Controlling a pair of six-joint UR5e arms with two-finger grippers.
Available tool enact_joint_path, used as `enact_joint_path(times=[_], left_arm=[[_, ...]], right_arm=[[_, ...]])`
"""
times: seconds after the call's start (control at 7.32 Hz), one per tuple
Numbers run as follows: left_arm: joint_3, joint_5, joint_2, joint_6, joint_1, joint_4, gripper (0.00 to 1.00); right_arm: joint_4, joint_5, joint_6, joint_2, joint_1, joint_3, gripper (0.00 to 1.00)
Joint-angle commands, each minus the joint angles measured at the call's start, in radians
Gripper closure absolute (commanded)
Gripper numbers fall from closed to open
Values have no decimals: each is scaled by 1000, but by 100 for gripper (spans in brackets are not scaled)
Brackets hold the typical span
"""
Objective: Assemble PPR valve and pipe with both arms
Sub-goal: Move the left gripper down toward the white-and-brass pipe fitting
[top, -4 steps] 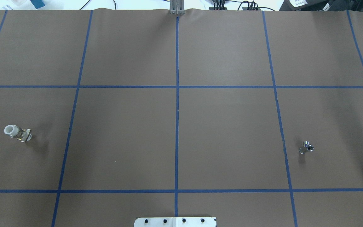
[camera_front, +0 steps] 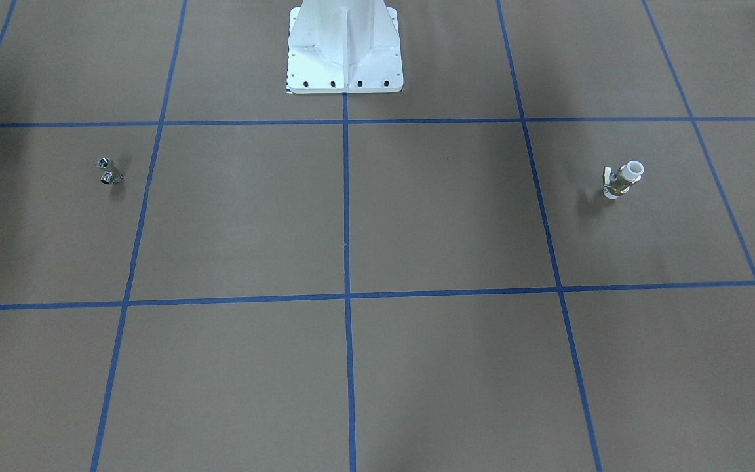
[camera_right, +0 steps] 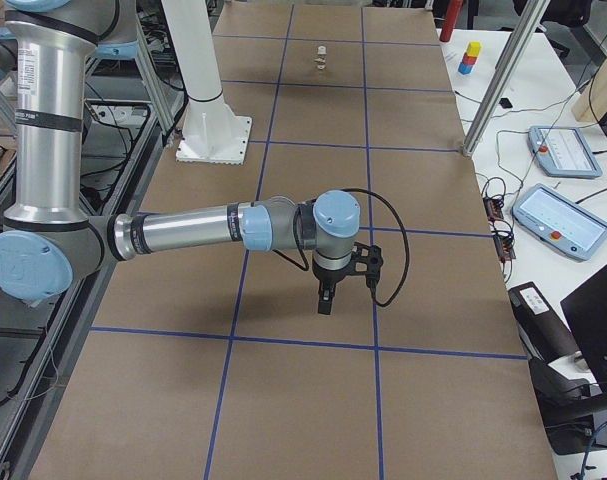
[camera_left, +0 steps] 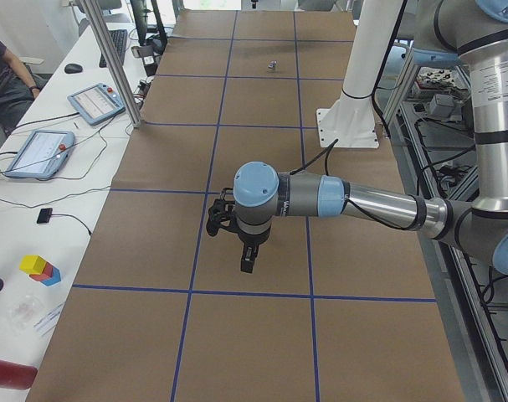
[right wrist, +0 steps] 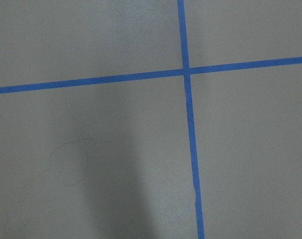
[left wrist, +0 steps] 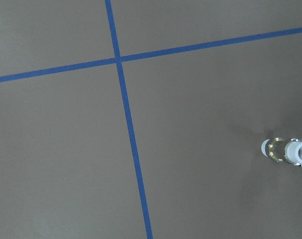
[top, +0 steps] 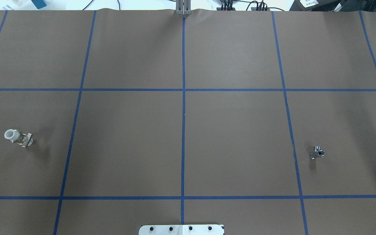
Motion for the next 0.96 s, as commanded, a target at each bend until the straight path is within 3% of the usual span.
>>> enact_joint_path(times=[0.0,0.41,0.55,0.82], left_arm=[[-12,6,8,-1,-2,-2,0],[-26,3,5,-33,5,-10,2],[-26,3,-4,-98,25,-69,5],[-25,26,-11,-328,216,-178,1]], right_arm=[[0,5,-3,0,0,0,0],[0,6,-8,0,0,6,0],[0,9,-6,0,0,6,0],[44,9,-8,-1,0,0,0]])
